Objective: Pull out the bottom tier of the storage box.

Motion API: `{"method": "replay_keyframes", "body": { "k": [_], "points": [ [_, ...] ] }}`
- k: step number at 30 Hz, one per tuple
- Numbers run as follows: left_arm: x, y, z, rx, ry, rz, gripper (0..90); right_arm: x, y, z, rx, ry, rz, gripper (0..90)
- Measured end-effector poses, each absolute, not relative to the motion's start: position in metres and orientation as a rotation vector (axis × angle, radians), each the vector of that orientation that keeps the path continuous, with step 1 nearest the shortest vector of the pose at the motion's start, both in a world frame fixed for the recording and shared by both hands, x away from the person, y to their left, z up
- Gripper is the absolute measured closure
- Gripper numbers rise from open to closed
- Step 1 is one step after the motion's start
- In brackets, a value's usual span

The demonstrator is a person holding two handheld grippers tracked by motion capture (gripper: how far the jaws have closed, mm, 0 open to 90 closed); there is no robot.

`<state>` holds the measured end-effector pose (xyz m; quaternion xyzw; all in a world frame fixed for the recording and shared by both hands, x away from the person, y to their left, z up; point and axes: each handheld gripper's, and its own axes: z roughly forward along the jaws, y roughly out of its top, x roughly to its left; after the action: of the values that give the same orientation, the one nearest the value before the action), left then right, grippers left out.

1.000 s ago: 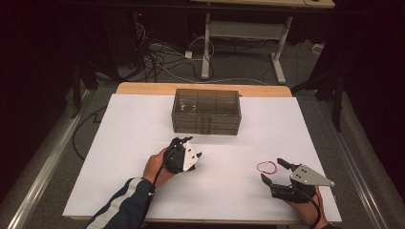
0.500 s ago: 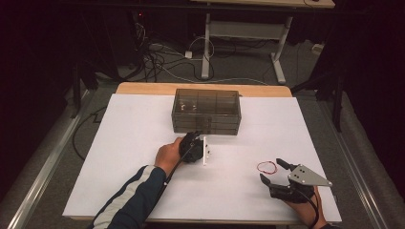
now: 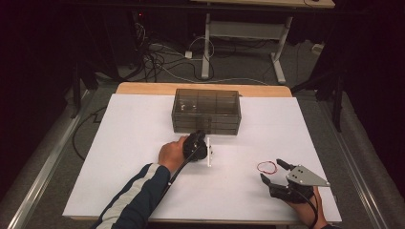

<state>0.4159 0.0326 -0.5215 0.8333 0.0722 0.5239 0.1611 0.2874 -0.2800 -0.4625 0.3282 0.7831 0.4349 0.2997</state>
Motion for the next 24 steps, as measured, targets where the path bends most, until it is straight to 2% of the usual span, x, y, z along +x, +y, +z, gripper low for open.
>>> {"method": "replay_keyframes", "body": {
  "k": [12,17,18,19,23,24],
  "points": [
    [0.413,0.032,-0.524,2.371,0.192,1.539,76.4,0.287,-0.279,-0.462,0.871,2.074,1.132,25.8],
    [0.410,0.035,-0.523,2.365,0.189,1.509,76.5,0.286,-0.279,-0.462,0.865,2.074,1.119,26.1],
    [0.408,0.036,-0.521,2.329,0.173,1.519,80.4,0.286,-0.279,-0.462,0.864,2.075,1.124,26.1],
    [0.408,0.036,-0.521,2.329,0.173,1.519,87.9,0.286,-0.279,-0.462,0.864,2.075,1.124,26.1],
    [0.406,0.037,-0.521,2.343,0.174,1.529,87.2,0.286,-0.278,-0.462,0.865,2.077,1.129,26.1],
    [0.407,0.038,-0.520,2.330,0.193,1.519,81.8,0.286,-0.278,-0.462,0.860,2.077,1.125,26.1]
  ]
}}
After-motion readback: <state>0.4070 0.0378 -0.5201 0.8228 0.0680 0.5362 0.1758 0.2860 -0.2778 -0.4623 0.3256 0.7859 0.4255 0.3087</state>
